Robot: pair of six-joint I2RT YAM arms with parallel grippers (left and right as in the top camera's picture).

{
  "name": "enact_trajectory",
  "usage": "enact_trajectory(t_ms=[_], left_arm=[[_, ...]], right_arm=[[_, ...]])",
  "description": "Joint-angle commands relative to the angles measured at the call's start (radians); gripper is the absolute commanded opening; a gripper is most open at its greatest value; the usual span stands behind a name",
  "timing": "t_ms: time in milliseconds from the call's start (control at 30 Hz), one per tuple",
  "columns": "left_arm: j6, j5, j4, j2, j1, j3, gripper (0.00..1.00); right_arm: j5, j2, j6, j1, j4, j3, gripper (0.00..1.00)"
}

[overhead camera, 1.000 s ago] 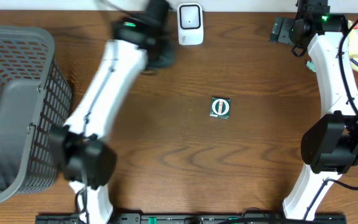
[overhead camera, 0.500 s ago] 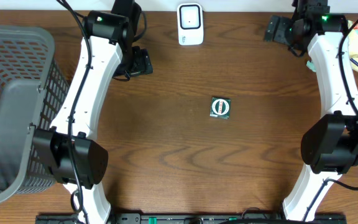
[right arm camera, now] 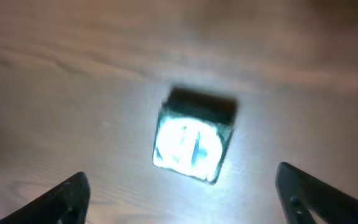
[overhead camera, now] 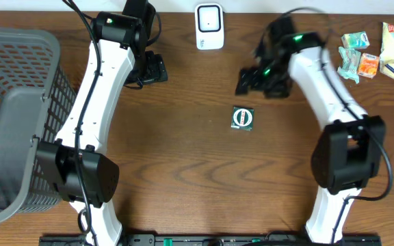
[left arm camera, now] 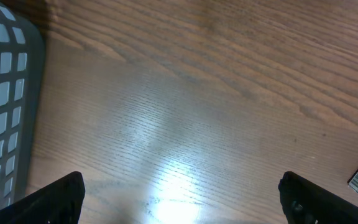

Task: Scan the item barcode
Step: 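Move the right gripper to the tin at table centre and grasp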

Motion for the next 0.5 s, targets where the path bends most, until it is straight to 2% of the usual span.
enact_trajectory(t_ms=[0, 133, 233, 267, 333, 467], left_arm=[[0.002, -0.013, -0.003, 0.006, 0.002, -0.003, 0.98], [0.002, -0.013, -0.003, 0.006, 0.002, -0.003, 0.98], [0.002, -0.013, -0.003, 0.006, 0.002, -0.003, 0.98], [0.001, -0.013, -0.003, 0.006, 0.002, -0.003, 0.98], [0.002, -0.013, -0.003, 0.006, 0.002, -0.003, 0.98], [0.002, -0.013, -0.003, 0.006, 0.002, -0.003, 0.98]], right_arm=[[0.078, 0.008, 0.073, 0.065, 0.012, -0.074, 0.73], [0.111, 0.008, 0.069, 0.150, 0.027, -0.114, 0.48], [0.134, 0.008, 0.069, 0.204, 0.036, -0.114, 0.40], [0.138, 0.008, 0.069, 0.220, 0.040, -0.114, 0.34], [0.143, 0.009, 0.070, 0.251, 0.063, -0.120, 0.32], [0.172, 0.014, 0.101, 0.285, 0.137, -0.165, 0.17]])
